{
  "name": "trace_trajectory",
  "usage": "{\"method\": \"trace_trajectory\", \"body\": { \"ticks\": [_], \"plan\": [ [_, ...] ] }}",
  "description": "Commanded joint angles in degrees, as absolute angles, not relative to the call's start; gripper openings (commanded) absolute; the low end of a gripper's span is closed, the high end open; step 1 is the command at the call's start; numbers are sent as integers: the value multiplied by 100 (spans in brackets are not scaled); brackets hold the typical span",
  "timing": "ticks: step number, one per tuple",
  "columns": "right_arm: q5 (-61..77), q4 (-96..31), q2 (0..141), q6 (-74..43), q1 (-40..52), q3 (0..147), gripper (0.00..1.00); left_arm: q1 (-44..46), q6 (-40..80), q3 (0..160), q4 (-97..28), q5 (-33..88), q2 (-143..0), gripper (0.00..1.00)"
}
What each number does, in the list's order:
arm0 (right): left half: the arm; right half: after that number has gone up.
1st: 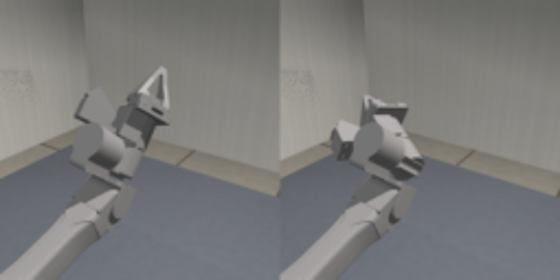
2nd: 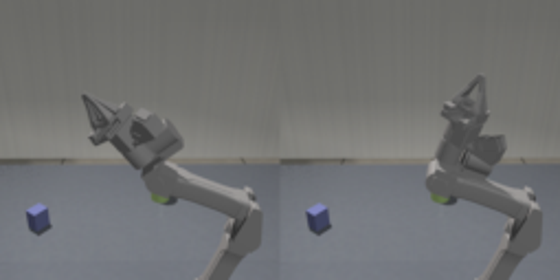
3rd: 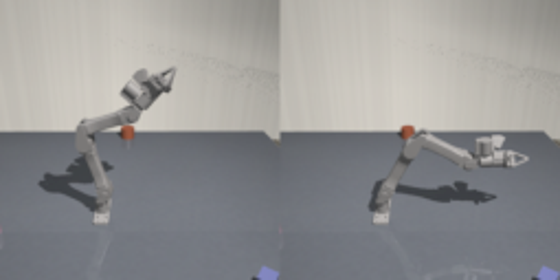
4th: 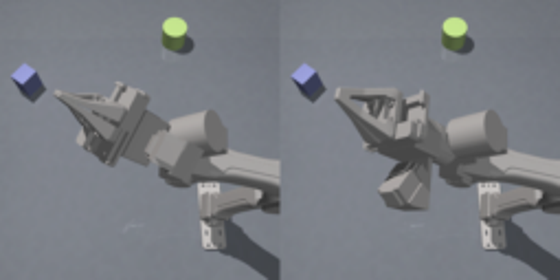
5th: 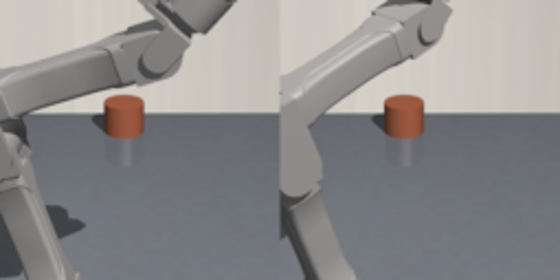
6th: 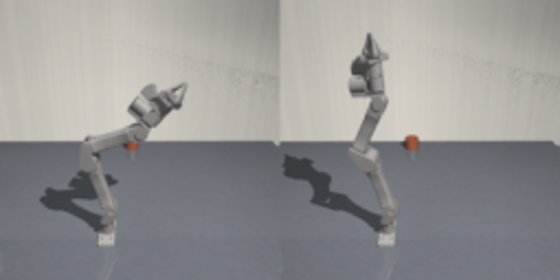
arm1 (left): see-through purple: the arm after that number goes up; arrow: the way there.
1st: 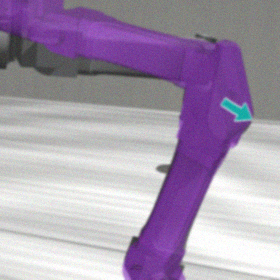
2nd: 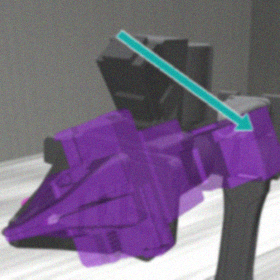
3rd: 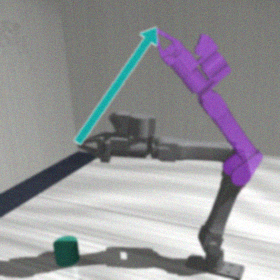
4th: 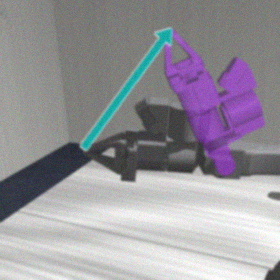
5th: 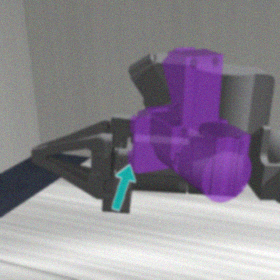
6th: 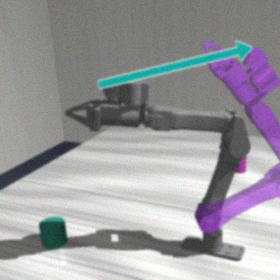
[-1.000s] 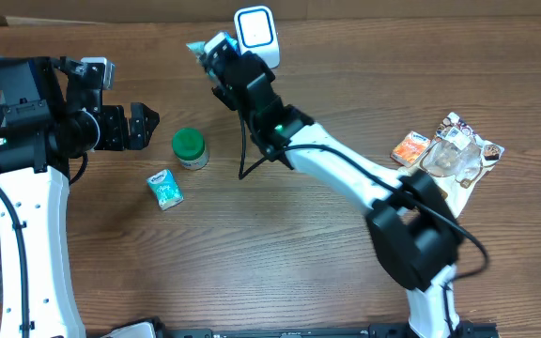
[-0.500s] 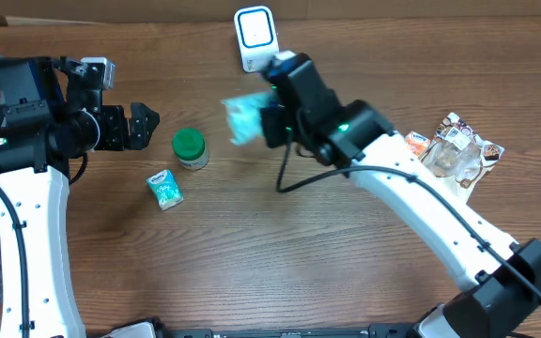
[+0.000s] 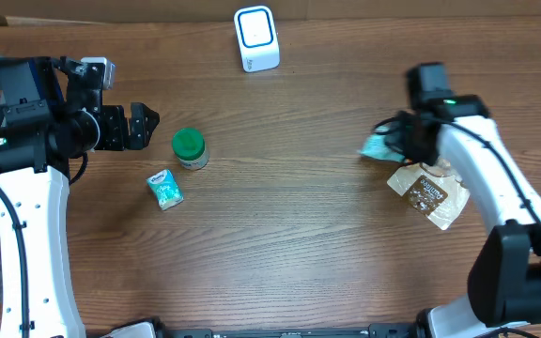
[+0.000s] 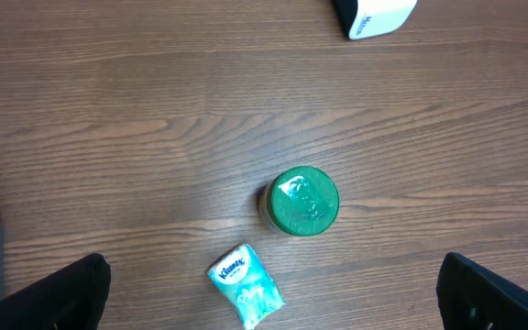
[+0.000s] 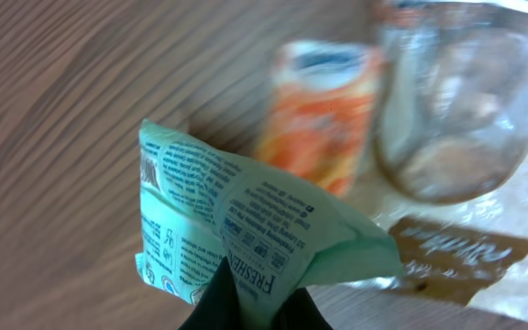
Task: Scan the item barcode
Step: 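Carry the wipe pack right and release it on the snack bag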
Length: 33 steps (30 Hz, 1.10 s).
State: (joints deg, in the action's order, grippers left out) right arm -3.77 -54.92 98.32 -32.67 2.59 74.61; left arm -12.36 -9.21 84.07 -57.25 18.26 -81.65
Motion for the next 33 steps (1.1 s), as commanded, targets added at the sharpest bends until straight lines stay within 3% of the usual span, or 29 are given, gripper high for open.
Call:
{"method": "trace_trajectory", "body": {
  "ticks": [1, 6, 12, 15, 24, 29, 33],
  "plan": [
    [427, -5242, 9778, -3406, -408, 7190, 4, -1199, -1011, 8534, -5706, 1890, -8136, 100],
    [1028, -5107, 9780, -3181, -1155, 7070, 5, -1199, -1011, 8534, -5706, 1890, -8136, 100],
    [1011, -5264, 9778, -2950, -1455, 7072, 55, -1197, -1011, 8534, -5708, 1890, -8136, 99],
    [998, -5319, 9778, -2952, -1472, 7081, 64, -1199, -1011, 8534, -5706, 1890, -8136, 100],
    [1076, -6298, 9592, -2486, -1363, 8079, 63, -1199, -1011, 8534, -5706, 1890, -8136, 99],
    [1374, -6812, 9360, -1957, -851, 8827, 63, -1199, -1011, 8534, -5706, 1890, -8136, 99],
    [1994, -6514, 9314, -1752, -91, 8917, 66, -1199, -1011, 8534, -5706, 1890, -8136, 99]
  ]
}}
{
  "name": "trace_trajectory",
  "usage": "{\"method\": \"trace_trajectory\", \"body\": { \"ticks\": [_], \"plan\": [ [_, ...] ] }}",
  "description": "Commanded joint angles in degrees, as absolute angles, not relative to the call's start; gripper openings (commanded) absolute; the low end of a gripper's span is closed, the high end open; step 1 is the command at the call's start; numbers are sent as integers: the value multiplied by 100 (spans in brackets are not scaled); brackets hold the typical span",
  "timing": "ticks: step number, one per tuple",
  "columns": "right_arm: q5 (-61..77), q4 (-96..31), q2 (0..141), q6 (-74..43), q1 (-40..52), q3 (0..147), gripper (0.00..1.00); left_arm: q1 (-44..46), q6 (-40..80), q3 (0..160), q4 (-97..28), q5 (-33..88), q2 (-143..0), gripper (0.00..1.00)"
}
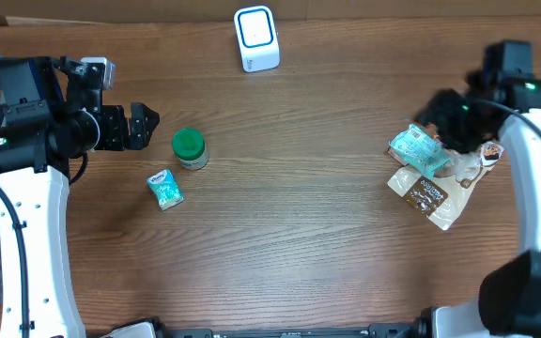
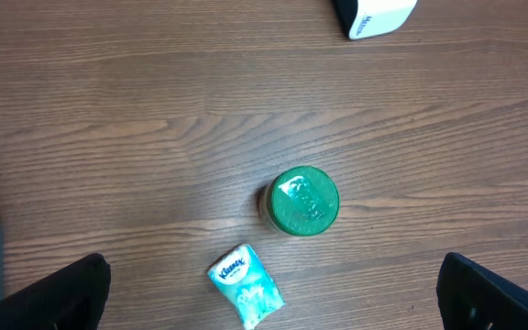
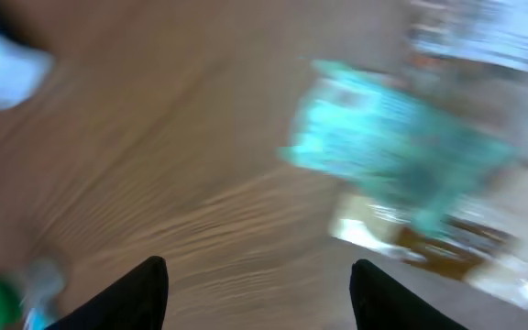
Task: Scan the item barcode
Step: 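Carry the wipe pack right and release it on the snack bag, then reach the right gripper left toward the green-lidded jar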
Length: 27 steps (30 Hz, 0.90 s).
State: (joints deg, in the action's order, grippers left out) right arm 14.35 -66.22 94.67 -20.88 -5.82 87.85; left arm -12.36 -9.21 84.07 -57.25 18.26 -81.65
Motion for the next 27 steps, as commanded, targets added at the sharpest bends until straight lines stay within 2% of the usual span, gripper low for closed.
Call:
{"method": "trace_trajectory", "body": {
  "ticks": [1, 8, 13, 23, 27],
  "plan": [
    [2038, -6396, 9343, -1752, 134, 8917, 66, -1199, -1011, 8534, -5706, 1890, -8136, 100],
    [1929, -5225, 9727, -1747, 1863, 8908, 80, -1199, -1011, 8534, -5706, 1890, -8136, 99],
    [1743, -4294, 10401, -1750, 3015, 8908, 87, -1199, -1011, 8534, -5706, 1890, -8136, 99],
    [1354, -3153, 11310, -1747, 4084, 8908, 89, -1197, -1011, 8534, -5706, 1890, -8136, 100],
    [1358, -3109, 11459, -1752, 4379, 8908, 86, -1197, -1011, 8534, -5706, 1890, -8136, 100]
  ]
}}
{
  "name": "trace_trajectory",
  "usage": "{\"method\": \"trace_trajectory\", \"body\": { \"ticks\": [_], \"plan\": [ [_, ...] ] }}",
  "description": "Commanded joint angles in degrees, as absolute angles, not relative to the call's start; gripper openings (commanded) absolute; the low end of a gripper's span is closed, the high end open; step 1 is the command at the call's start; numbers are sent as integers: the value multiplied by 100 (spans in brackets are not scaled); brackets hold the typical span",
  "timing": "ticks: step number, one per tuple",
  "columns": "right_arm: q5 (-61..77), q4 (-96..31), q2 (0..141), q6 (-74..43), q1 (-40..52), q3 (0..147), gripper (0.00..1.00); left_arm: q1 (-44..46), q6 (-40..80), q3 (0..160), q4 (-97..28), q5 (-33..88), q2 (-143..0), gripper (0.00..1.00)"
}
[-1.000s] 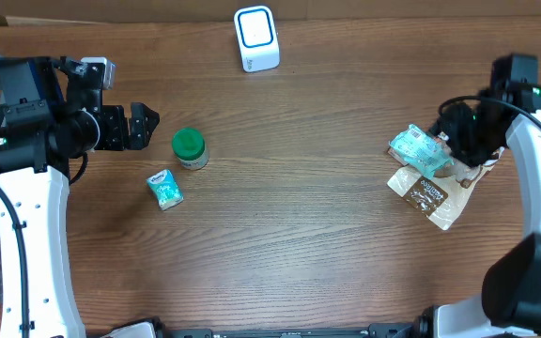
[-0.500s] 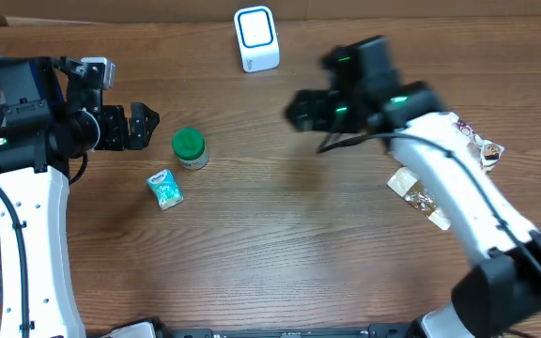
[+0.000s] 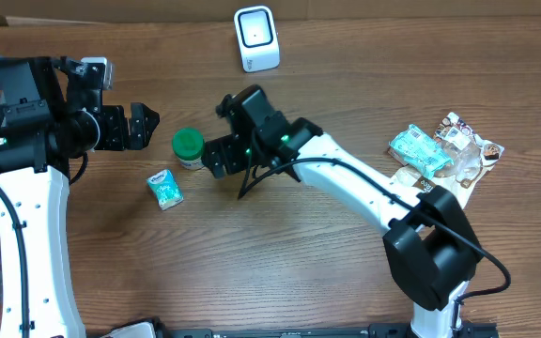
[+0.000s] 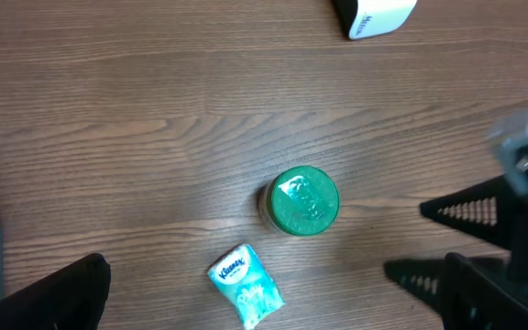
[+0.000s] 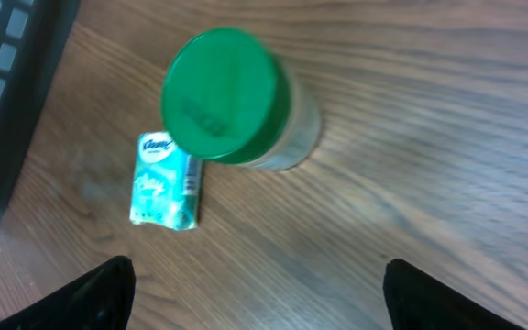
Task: Scan the item barcode
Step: 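Reach the right gripper left toward the green-lidded jar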
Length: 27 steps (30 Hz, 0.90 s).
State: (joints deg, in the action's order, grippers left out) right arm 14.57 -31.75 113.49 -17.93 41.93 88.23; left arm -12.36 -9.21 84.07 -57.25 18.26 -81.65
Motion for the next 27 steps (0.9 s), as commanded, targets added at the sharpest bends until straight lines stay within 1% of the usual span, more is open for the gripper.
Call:
{"method": "trace_trajectory", "body": {
  "ticks": [1, 3, 5, 8, 9, 13, 15, 21, 27],
  "plan": [
    [1369, -3107, 11483, -1758, 4460, 8908, 84, -1199, -1011, 8534, -5706, 1890, -8136, 100],
    [1376, -3105, 11537, -1892, 4602, 8908, 81, -1199, -1011, 8534, -5706, 1890, -8136, 100],
    [1374, -3006, 11631, -2359, 4751, 8903, 74, -1197, -1011, 8534, -5706, 1890, -8136, 100],
    [1374, -2707, 11850, -3144, 4873, 8895, 60, -1199, -1011, 8534, -5706, 1887, -8136, 100],
    [1372, -2598, 11937, -3367, 4908, 8892, 57, -1199, -1011, 8534, -5706, 1890, -8136, 100],
    [1378, -2154, 12335, -4110, 5017, 8892, 52, -1197, -1011, 8534, -5708, 1890, -8136, 100],
    [1378, -1988, 12462, -4353, 5057, 8890, 51, -1197, -1011, 8534, -5708, 1890, -8136, 100],
    [1365, -1321, 12715, -4497, 5323, 8890, 49, -1197, -1011, 8534, -5706, 1890, -8136, 100],
    [961, -1131, 12988, -4672, 5494, 8890, 45, -1197, -1011, 8534, -5706, 1890, -8136, 100]
  ]
}}
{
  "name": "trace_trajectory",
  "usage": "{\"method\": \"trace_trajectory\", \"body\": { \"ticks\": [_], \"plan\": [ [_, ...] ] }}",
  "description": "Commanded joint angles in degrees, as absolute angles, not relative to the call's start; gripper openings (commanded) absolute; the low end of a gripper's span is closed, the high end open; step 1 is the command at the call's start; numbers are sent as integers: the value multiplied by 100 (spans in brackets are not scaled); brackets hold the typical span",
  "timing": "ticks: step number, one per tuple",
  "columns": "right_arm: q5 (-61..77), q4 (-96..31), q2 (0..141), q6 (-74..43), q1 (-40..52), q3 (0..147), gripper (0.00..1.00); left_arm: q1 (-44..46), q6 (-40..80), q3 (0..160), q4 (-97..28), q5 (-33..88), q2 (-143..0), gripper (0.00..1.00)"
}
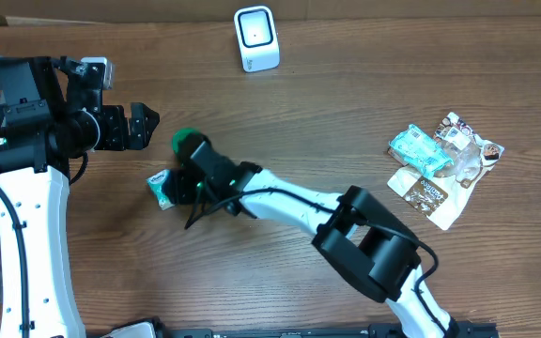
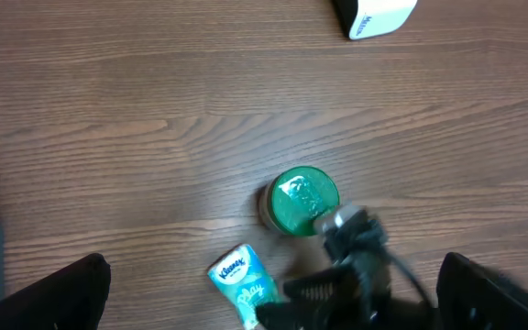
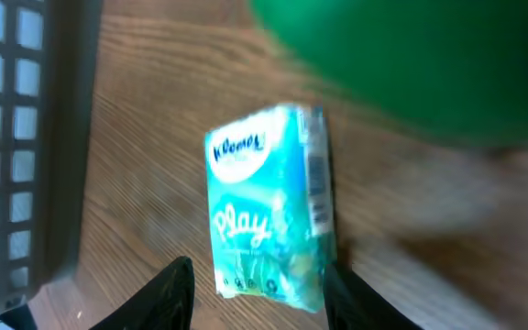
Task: Scan the item barcode
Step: 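Reach the right gripper left toward the green-lidded jar, then grasp the green-lidded jar by its lid with the right gripper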
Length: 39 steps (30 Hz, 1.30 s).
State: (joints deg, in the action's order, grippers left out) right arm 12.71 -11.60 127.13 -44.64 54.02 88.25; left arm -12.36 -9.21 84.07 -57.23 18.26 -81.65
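Observation:
A small teal Kleenex tissue pack (image 3: 269, 215) lies flat on the wooden table, also seen in the overhead view (image 1: 162, 188) and the left wrist view (image 2: 243, 284). My right gripper (image 3: 260, 291) is open and low over it, one finger on each side of the pack's near end. Just behind the pack stands a green-lidded jar (image 2: 302, 198), blurred in the right wrist view. The white barcode scanner (image 1: 256, 38) stands at the table's far edge. My left gripper (image 1: 146, 125) hangs open to the left of the jar, holding nothing.
A grey mesh basket (image 3: 16, 137) is at the table's left edge, close to the tissue pack. At the right lie a mint-green packet (image 1: 419, 148) and clear snack bags (image 1: 430, 195). My right arm (image 1: 289, 205) stretches across the table's middle.
My right gripper was open above and to the right of the green jar. Now it is lower and further left, astride the tissue pack. The left arm has not moved.
My right gripper held a mint-green packet beside the snack bags at the right. Then it was open and the packet lay on that pile. Then it was across the table by the green jar, and now at the tissue pack.

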Motion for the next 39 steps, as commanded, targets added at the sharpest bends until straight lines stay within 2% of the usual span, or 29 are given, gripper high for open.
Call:
{"method": "trace_trajectory", "body": {
  "ticks": [1, 8, 10, 11, 15, 16, 39],
  "plan": [
    [939, -1098, 13026, -4672, 5498, 8890, 45, -1197, -1011, 8534, -5708, 1890, -8136, 100],
    [939, -952, 13194, -4692, 5500, 8890, 45, -1199, -1011, 8534, -5708, 1890, -8136, 100],
    [943, -956, 13194, -4694, 5502, 8890, 40, -1199, -1011, 8534, -5706, 1890, -8136, 100],
    [943, -974, 13194, -4694, 5502, 8890, 35, -1197, -1011, 8534, -5706, 1890, -8136, 100],
    [943, -1127, 13194, -4696, 5500, 8888, 6, -1197, -1011, 8534, -5706, 1890, -8136, 99],
    [945, -1175, 13194, -4696, 5500, 8890, 4, -1197, -1011, 8534, -5708, 1890, -8136, 100],
    [969, -2095, 12344, -4145, 5356, 8890, 4, -1197, -1011, 8534, -5706, 1890, -8136, 99]
  ]
}}
